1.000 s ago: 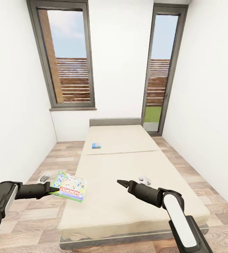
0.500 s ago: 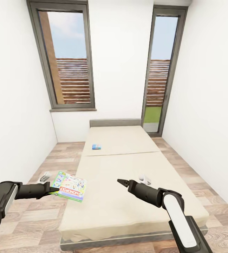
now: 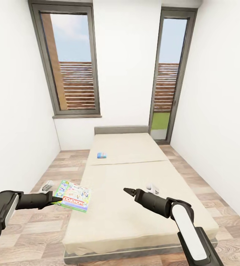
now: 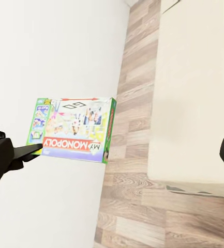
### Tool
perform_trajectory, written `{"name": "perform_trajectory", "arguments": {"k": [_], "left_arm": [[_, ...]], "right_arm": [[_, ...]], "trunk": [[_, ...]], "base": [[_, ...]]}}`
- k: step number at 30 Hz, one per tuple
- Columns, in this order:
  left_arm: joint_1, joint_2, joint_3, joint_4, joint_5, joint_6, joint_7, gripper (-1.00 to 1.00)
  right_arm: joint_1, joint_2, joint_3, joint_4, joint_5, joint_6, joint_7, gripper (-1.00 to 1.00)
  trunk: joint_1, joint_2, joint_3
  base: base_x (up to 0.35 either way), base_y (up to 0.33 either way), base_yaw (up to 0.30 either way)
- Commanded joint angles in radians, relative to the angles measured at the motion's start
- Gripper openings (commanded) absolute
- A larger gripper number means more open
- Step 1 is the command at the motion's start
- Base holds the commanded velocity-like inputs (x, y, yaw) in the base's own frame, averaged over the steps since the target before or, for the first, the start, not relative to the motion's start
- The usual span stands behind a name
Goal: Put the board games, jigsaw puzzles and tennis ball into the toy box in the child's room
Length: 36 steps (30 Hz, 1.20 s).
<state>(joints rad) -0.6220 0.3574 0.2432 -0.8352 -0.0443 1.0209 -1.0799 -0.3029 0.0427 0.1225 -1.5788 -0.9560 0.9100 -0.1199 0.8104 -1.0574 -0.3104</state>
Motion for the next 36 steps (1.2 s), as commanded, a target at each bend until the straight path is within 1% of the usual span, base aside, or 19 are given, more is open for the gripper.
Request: {"name": "perform_trajectory", "arguments": {"k": [1,23,26,33,36], "left_arm": [[-0.001,0.0,0.002,0.0,-0.005,0.007,-0.006,-1.0],[-0.001,-0.001,0.002,0.0,-0.005,0.008,0.002,-1.0],[-0.001,-0.001,0.002,0.0,-0.005,0.007,0.003,-1.0],[-0.001,-0.001,0.002,0.0,-0.005,0.007,0.003,-1.0],[-0.001,-0.001,0.002,0.0,-0.005,0.007,0.003,-1.0]], "right_arm": [[-0.001,0.0,0.0,-0.001,-0.01,0.002,-0.01,1.0],[-0.001,0.0,-0.001,-0.001,-0.003,-0.001,-0.01,1.0],[-0.001,0.0,0.001,-0.001,-0.003,-0.012,-0.01,1.0],[-0.001,0.0,0.002,-0.001,-0.004,-0.024,-0.01,1.0],[-0.001,0.0,0.011,-0.001,-0.003,-0.026,-0.01,1.0]], "trunk": [[-0.004,0.006,0.002],[-0.088,0.16,0.071],[-0.1,0.181,0.081],[-0.127,0.23,0.106],[-0.138,0.251,0.117]], "base": [[0.0,0.0,0.0],[0.0,0.0,0.001],[0.0,0.0,0.136],[0.0,0.0,0.247],[0.0,0.0,0.272]]}}
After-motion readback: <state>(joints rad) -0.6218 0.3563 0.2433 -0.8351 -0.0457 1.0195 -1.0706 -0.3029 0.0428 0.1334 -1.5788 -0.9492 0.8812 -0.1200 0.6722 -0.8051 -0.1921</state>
